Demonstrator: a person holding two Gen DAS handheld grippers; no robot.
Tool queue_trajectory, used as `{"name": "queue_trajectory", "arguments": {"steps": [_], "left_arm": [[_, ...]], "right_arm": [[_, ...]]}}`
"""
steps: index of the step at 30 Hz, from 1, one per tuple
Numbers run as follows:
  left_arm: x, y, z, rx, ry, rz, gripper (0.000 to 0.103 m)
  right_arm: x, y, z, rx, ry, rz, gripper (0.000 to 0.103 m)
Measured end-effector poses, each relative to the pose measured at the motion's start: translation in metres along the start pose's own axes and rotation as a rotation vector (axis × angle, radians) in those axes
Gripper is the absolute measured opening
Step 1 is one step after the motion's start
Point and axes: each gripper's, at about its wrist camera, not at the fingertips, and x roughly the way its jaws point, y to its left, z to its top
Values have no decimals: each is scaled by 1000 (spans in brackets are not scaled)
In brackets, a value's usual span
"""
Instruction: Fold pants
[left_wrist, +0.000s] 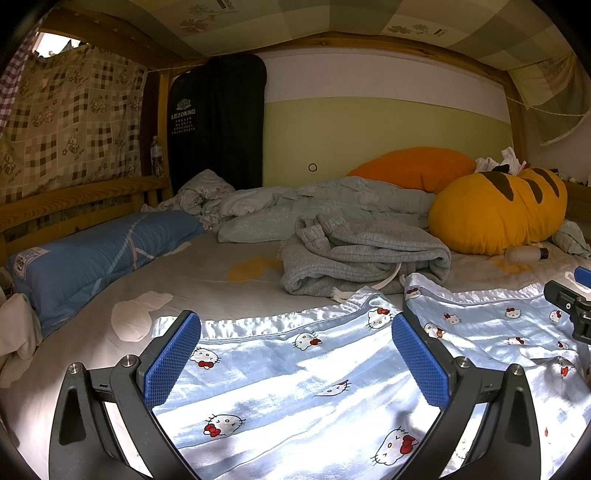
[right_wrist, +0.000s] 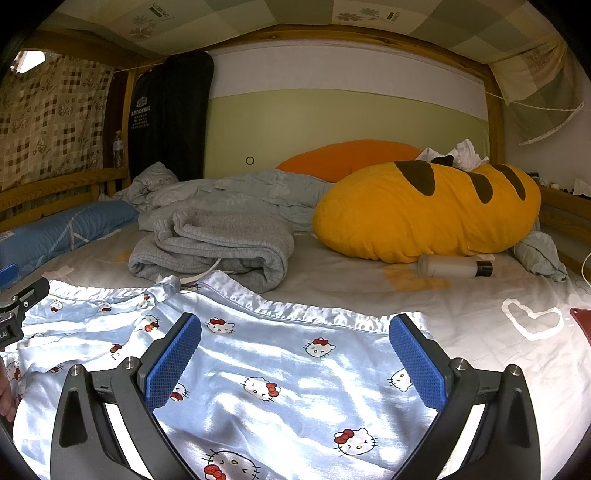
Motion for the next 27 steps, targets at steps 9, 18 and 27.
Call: {"name": "queue_trajectory", "arguments": {"steps": [9,18,27], "left_arm": [[-1,0,-1,1,2,0,103],[-1,0,0,1,2,0,103],[-1,0,0,2,3,1,103]], "right_arm": [[0,0,0,-1,2,0,102],[0,0,0,-1,4,0,102],[0,0,0,0,8,-2,102]]}}
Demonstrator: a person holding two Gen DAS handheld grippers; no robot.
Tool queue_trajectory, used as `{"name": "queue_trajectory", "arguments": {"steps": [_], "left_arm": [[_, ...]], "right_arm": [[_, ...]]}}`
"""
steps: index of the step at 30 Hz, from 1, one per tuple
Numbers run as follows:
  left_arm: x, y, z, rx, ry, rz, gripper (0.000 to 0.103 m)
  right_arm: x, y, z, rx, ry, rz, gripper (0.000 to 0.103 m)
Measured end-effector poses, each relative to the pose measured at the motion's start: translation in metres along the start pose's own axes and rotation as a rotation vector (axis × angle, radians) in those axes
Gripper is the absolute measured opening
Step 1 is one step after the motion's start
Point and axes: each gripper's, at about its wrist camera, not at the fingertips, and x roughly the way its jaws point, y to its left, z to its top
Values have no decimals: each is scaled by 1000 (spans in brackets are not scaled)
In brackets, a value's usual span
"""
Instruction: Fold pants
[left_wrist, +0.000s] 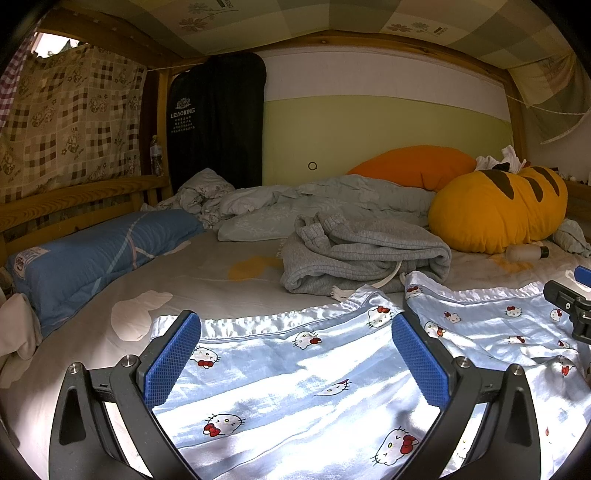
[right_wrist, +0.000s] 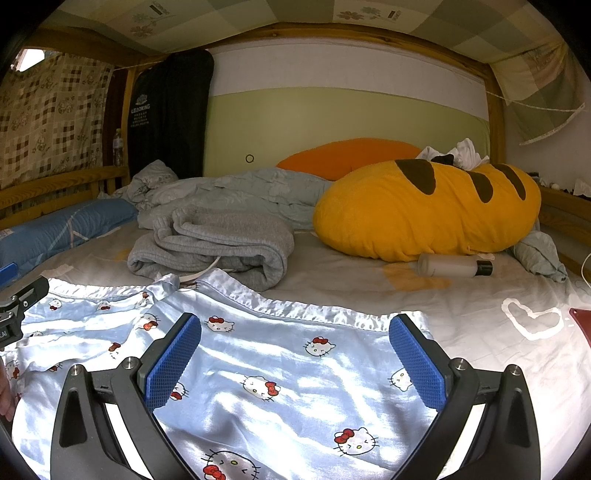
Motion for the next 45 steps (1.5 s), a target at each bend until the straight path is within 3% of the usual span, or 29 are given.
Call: {"name": "queue_trajectory", "arguments": {"steps": [10,16,22,25,28,30,33,38,40,45], "left_arm": [[-4,1,-3,-3,-24,-1,103],[-8,-2,-2,24,-24,0,103],[-22,-4,4,57,-93,15,103],[-13,-8,18,65,-71,53,103],[-16,-6,28,14,-68,-10,103],[-23,-9,35,11,-77,-22,103],[-48,-12,50,29,-130,-25,103],[-91,11,66,-84,-130,-9,103],[-109,21,64,-93,-108,7,103],[-147,43,41,-120,-6,-6,103]], "right_arm": [[1,0,-1,-1,-1,3,102],[3,7,-3,-30,12,56,102],[-6,6,-2,-33,-19,35,102],[-8,4,0,-23,-13,15,102],[-20,-1,3,-23,-34,-53,102],[-33,-6,13,-14,-63,-94,102],[-55,-17,38,66,-66,-54,102],[-97,-18,67,124,-72,-28,99],[-107,-13,71,120,-62,-55,96],[-122,2,62,119,-4,-10,84]]}}
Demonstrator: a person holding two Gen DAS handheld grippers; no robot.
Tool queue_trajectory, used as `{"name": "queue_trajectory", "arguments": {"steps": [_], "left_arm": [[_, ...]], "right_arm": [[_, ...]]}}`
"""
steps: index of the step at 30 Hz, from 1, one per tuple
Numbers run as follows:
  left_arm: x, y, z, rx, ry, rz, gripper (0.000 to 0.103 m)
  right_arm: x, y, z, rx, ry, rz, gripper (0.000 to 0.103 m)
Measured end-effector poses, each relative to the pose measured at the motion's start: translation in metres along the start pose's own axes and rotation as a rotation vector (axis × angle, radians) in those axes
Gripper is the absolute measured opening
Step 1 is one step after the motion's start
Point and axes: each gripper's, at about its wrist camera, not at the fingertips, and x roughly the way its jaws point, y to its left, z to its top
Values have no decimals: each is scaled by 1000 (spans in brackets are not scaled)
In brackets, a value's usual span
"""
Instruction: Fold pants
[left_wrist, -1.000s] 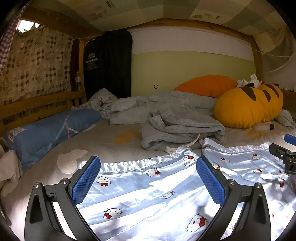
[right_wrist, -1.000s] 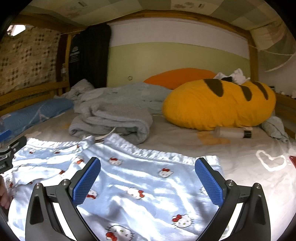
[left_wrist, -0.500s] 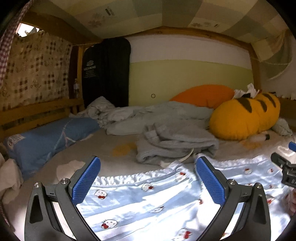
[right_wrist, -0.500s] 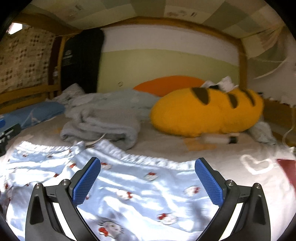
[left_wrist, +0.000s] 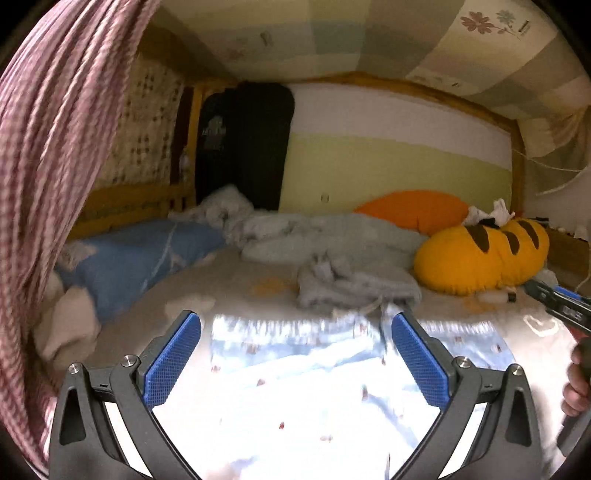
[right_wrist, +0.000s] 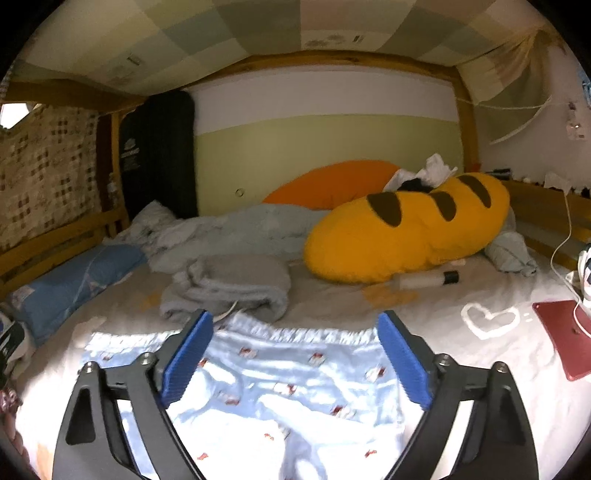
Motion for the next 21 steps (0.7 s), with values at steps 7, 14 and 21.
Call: {"name": "queue_trajectory", "arguments": {"steps": [7,14,21], "left_arm": [[-48,16,-12,54,21,90,103],[-63,30,-33,60,77,109,99],[-48,38,-56,83,129,141,92]], "right_arm": [[-33,32,-33,-47,43,140,74],[-71,72,-100,-187,87,160,69],[-83,117,-166,-284,200,280,56]]}}
